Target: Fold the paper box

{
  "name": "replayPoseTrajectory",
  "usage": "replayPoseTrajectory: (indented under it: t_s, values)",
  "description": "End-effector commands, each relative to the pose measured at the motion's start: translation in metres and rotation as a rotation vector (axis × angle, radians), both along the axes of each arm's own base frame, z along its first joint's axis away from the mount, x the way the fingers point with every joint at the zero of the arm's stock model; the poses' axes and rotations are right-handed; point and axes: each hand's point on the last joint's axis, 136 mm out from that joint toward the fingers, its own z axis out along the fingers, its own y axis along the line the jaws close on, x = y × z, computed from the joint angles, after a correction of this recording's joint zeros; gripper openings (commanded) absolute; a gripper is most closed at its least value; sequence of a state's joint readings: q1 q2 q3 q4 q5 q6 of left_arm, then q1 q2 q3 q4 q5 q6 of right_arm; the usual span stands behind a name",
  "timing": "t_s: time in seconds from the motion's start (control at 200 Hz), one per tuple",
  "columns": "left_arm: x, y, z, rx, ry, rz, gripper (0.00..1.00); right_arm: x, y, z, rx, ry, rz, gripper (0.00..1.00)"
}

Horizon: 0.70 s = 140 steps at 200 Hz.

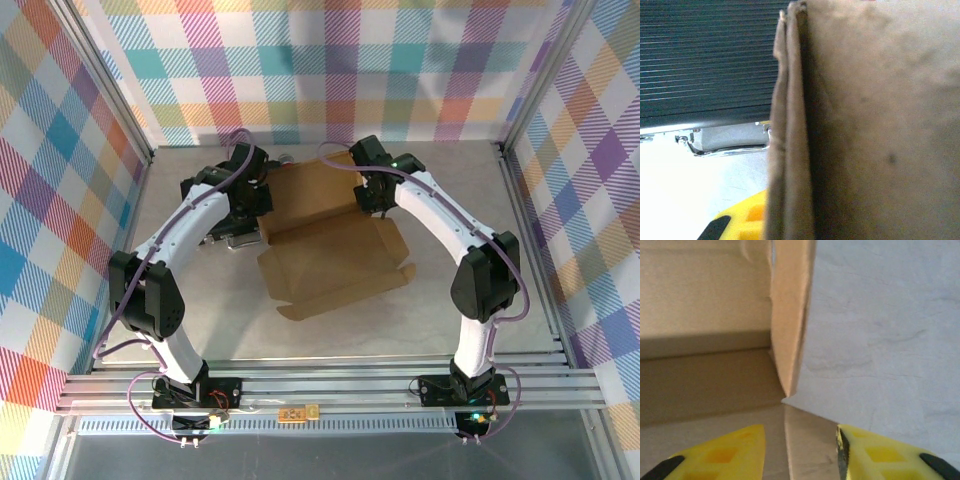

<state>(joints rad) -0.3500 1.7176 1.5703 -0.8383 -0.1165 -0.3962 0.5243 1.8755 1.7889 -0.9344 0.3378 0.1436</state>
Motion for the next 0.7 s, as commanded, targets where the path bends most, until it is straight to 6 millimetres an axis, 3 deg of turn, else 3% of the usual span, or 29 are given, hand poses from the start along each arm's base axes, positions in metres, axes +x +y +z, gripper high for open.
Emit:
replayPoseTrajectory:
  t_s: [0.0,0.15,0.25,0.38,0.585,0.695]
  values:
    - [0.003,0.000,0.005,-0.009,0.002,-0.005,0.00,0.020,0.000,0.017,0.159,-0.046,0.007,0.50]
    - [0.002,0.001,0.004,-0.013,0.011,-0.010,0.00,0.034,0.014,0.014,0.262,-0.036,0.100,0.55]
    - [0.002,0.002,0.006,-0.017,0.011,-0.008,0.00,0.044,0.016,0.000,0.255,-0.011,0.090,0.54]
    - [0.002,0.003,0.007,-0.019,0.016,-0.009,0.00,0.054,0.018,-0.014,0.244,-0.002,0.075,0.48]
    - [0.002,0.005,0.005,-0.021,0.026,-0.007,0.00,0.066,0.026,-0.019,0.265,0.003,0.066,0.47]
    - [0.003,0.005,0.004,-0.022,0.031,-0.008,0.00,0.071,0.025,-0.025,0.239,0.003,0.046,0.40]
